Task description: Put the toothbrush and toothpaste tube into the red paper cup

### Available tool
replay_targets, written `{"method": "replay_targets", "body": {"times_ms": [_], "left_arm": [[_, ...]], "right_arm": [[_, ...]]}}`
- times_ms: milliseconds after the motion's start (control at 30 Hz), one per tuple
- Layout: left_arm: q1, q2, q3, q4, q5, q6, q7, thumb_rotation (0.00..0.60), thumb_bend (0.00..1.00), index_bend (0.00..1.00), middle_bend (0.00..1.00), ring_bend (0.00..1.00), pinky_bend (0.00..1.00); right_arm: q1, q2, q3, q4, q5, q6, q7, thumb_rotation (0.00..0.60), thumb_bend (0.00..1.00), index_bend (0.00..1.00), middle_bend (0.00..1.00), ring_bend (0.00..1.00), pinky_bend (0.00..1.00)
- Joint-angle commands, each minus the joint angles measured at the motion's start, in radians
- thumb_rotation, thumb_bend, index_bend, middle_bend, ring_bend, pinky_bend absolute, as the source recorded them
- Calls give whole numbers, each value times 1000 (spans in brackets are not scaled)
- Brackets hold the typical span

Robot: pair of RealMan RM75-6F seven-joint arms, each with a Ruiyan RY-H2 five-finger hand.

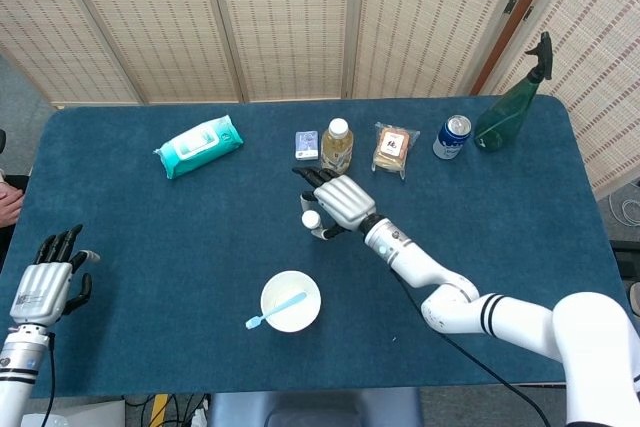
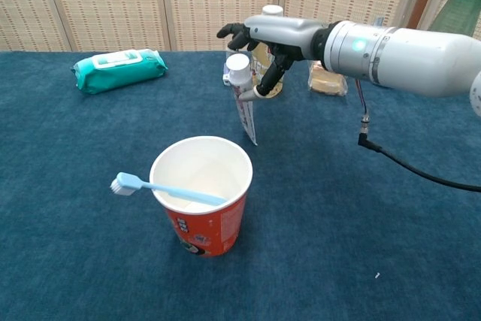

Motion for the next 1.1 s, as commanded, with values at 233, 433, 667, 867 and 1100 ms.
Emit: {"method": "replay_targets", "body": {"times_ms": [233,433,667,867,1100], "left_arm": [[0,1,1,-4,-4,-1,5,600,601,348,0,0,0],[-1,0,2,0,-4,-3,2,600,601,348,0,0,0],[-4,1,0,-1,0,-1,5,600,601,348,0,0,0],[-10,1,-2,-5,0,-5,12,600,601,348,0,0,0],[-17,2,-5,-10,1,-8,17,600,601,349,0,0,0]], "right_arm": [[-4,3,3,-5,11,3,0,600,193,704,70,0,152],[-3,14,13,-19,11,11,6,600,195,705,71,0,152],[-9,44,24,-61,14,23,11,600,197,711,75,0,152],[-18,89,42,-127,11,41,32,600,197,711,76,0,152],[-32,180,64,-262,-5,57,69,600,198,716,80,0,152]]}}
